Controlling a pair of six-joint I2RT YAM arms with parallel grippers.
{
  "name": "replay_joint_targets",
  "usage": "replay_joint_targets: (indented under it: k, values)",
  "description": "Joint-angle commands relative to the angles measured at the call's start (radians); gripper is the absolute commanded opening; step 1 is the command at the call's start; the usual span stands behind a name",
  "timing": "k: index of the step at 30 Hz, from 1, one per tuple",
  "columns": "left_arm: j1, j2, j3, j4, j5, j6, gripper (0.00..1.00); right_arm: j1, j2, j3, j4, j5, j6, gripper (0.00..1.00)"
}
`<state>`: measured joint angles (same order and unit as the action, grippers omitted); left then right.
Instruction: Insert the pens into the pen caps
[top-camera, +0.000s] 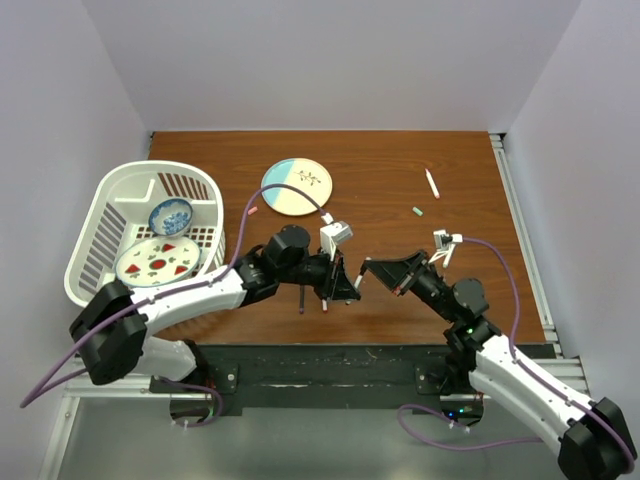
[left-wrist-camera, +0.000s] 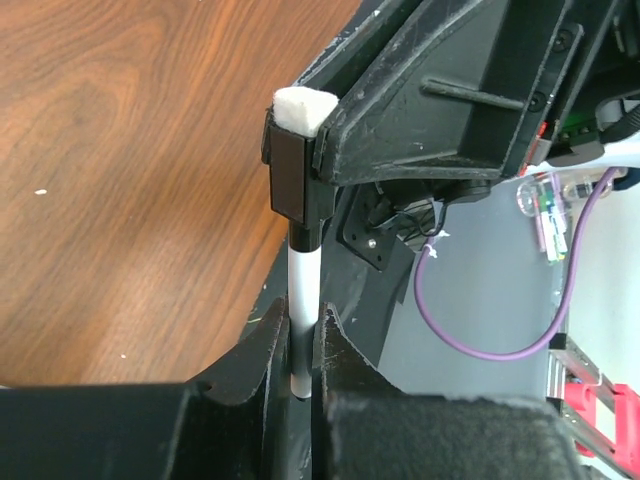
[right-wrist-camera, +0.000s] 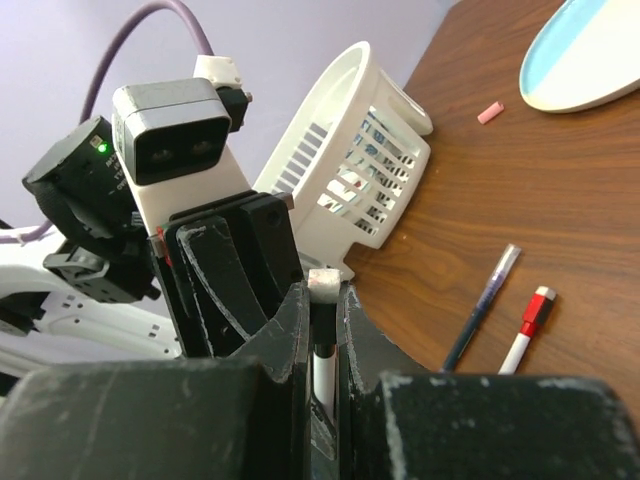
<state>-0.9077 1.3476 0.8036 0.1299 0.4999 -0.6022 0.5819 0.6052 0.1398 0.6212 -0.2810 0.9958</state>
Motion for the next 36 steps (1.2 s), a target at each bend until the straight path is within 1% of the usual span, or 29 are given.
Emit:
replay_joint_targets:
  k: [1,6,9,10,11,12,14,17,19,21,22,24,25,26,27,28,30,31,33,34,36]
  values:
    - [0.069,-0.008,0.169,0.286,-0.227,0.048,0.00,0.102,-0.002,-0.062,-0.219,-0.239,-0.013,0.00]
    - [0.081,0.028,0.215,0.271,-0.242,0.059,0.00,0.134,0.044,-0.066,-0.190,-0.224,-0.010,0.00]
    - [0.079,0.025,0.210,0.245,-0.253,0.062,0.00,0.137,0.057,-0.043,-0.178,-0.205,0.003,0.00]
    - [0.081,0.024,0.209,0.225,-0.274,0.068,0.00,0.137,0.057,-0.026,-0.222,-0.190,0.001,0.00]
    - [0.078,0.024,0.212,0.191,-0.308,0.087,0.00,0.137,0.059,-0.005,-0.266,-0.135,0.004,0.00]
    - [0.076,0.019,0.210,0.141,-0.364,0.091,0.00,0.136,0.068,0.032,-0.290,-0.118,0.007,0.00]
    - [0.076,-0.005,0.187,0.137,-0.402,0.093,0.00,0.141,0.093,0.059,-0.293,-0.090,0.033,0.00]
    - [0.078,-0.028,0.157,0.154,-0.385,0.094,0.00,0.142,0.152,0.101,-0.262,-0.070,0.040,0.00]
    - [0.082,-0.030,0.160,0.145,-0.339,0.097,0.00,0.141,0.180,0.135,-0.262,-0.057,0.030,0.00]
    - [0.081,-0.031,0.164,0.131,-0.289,0.098,0.00,0.144,0.194,0.187,-0.299,-0.032,0.012,0.00]
    - [0.082,-0.039,0.161,0.125,-0.273,0.097,0.00,0.142,0.197,0.210,-0.323,0.006,-0.014,0.00]
    - [0.081,-0.050,0.154,0.108,-0.227,0.085,0.09,0.141,0.206,0.282,-0.368,0.040,-0.031,0.00]
    - [0.082,-0.063,0.145,0.105,-0.212,0.081,0.14,0.141,0.209,0.308,-0.386,0.090,-0.057,0.00]
    - [0.082,-0.074,0.120,0.105,-0.192,0.071,0.23,0.141,0.215,0.337,-0.408,0.112,-0.069,0.00]
    - [0.082,-0.087,0.105,0.105,-0.158,0.065,0.28,0.142,0.222,0.396,-0.444,0.133,-0.085,0.00]
    - [0.082,-0.115,0.088,0.103,-0.144,0.061,0.37,0.139,0.237,0.426,-0.462,0.150,-0.114,0.00]
    - [0.082,-0.155,0.023,0.103,-0.083,0.055,0.47,0.141,0.258,0.516,-0.513,0.195,-0.152,0.00]
    - [0.081,-0.201,0.002,0.099,-0.064,0.055,0.55,0.139,0.272,0.547,-0.537,0.206,-0.190,0.00]
    - [0.082,-0.246,-0.036,0.039,-0.041,0.068,0.61,0.138,0.323,0.640,-0.618,0.239,-0.233,0.00]
    - [0.081,-0.293,-0.049,0.019,-0.037,0.076,0.65,0.137,0.338,0.667,-0.653,0.247,-0.271,0.00]
    - [0.081,-0.341,-0.076,-0.054,-0.012,0.099,0.70,0.131,0.384,0.719,-0.711,0.247,-0.301,0.00]
